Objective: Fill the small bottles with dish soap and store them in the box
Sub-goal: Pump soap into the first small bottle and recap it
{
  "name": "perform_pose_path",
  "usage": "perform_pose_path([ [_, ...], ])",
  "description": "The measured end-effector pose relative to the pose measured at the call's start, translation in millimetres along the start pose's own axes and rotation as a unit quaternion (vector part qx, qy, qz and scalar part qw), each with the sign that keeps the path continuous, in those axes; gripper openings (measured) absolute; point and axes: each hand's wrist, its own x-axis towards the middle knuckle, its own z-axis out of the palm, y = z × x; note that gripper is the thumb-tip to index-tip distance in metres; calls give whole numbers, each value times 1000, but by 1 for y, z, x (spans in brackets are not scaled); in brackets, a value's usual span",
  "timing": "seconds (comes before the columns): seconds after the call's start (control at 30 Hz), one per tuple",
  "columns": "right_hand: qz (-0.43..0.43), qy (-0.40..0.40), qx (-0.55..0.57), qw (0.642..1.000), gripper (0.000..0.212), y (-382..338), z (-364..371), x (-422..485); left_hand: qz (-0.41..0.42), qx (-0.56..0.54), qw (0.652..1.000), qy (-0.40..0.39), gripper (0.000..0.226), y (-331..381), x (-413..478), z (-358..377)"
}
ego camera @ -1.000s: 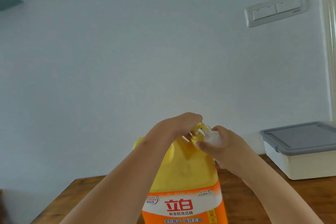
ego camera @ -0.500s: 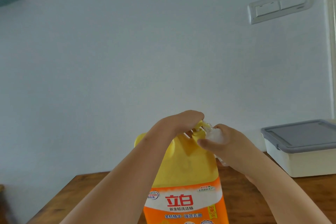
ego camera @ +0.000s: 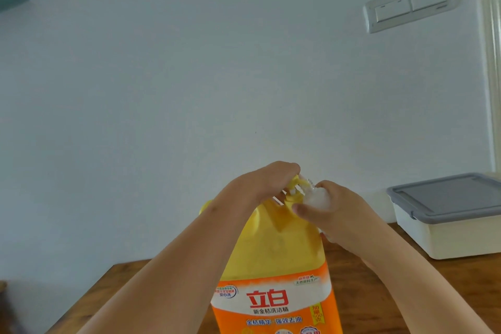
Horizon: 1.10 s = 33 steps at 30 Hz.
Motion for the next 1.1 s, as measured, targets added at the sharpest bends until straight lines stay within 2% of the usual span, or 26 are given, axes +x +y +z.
perform_pose_path([
  [0.2,1,-17,-13,1000,33,1,-3,-2,-10,64,998,4,29,0,1,2],
  [0.5,-2,-25,-27,999,33,2,-5,-6,23,196,980,-21,28,-1,3,4],
  [0.6,2,-29,-29,999,33,0,-4,-7,19,167,986,-22,25,-2,3,3],
  [0.77,13,-27,-29,999,37,-6,-6,-5,4,55,998,-34,40,-1,1,-2],
  [1.1,10,-28,-23,999,30,-10,-8,-6,11,11,1000,-13,31,-3,2,0],
])
